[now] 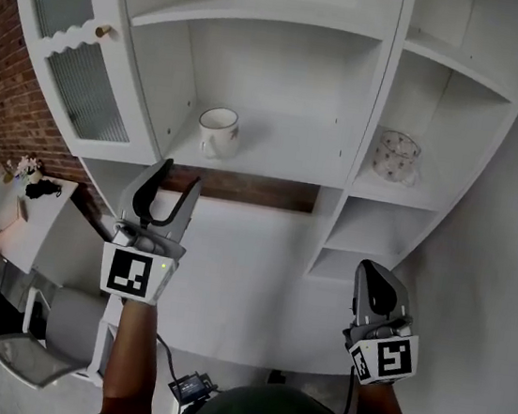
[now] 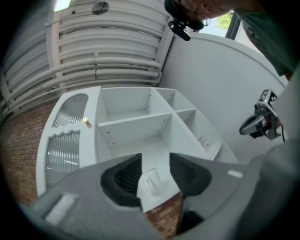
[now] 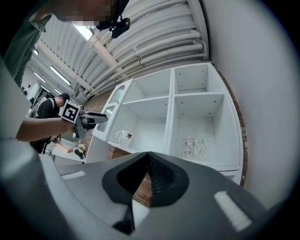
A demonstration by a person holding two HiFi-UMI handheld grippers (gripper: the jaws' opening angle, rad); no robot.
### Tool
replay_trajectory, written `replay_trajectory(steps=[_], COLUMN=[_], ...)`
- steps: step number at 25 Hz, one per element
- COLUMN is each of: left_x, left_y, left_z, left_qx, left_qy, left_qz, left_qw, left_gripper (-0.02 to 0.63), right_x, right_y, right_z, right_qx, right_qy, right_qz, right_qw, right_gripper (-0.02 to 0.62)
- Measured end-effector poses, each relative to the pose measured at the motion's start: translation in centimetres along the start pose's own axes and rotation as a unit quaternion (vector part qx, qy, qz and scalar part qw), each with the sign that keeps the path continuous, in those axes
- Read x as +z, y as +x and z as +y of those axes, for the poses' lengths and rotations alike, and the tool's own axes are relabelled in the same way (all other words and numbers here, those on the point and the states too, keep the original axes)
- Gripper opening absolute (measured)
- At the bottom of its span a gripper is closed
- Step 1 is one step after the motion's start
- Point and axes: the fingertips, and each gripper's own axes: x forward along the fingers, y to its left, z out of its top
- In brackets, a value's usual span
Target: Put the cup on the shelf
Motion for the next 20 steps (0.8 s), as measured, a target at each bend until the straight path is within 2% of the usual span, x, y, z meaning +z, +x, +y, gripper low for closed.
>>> replay_trajectory(steps=[5, 8, 13, 20], left_x=[0.6, 0.7, -0.4, -0.7], left_y=[-4.1, -6.7, -11.6, -16.9], left_z=[-0.9, -1.7, -3.3, -5.2], left_qx=[-0.019, -0.033, -0.055, -0.076], left_qy=[0.008, 0.009, 0.002, -0.005], left_qz=[0.006, 0.010, 0.035, 0.059], left_qw=[0.9998, 0.9994, 0.9978, 0.9954], left_gripper=[0.060, 0.003, 0.003, 0.003], right_x=[1.2, 1.9, 3.1, 3.0], right_y=[-0.3, -0.5, -1.3, -2.5], right_z=[3.0, 5.3, 9.3, 14.9], right_qx=[0.024, 0.040, 0.067, 0.119], right_qy=[-0.002, -0.001, 0.004, 0.005], right_qz=[-0.007, -0.008, -0.012, 0.021], right_qw=[1.000, 0.999, 0.998, 0.993], right_gripper=[0.005, 0.005, 0.006, 0.005])
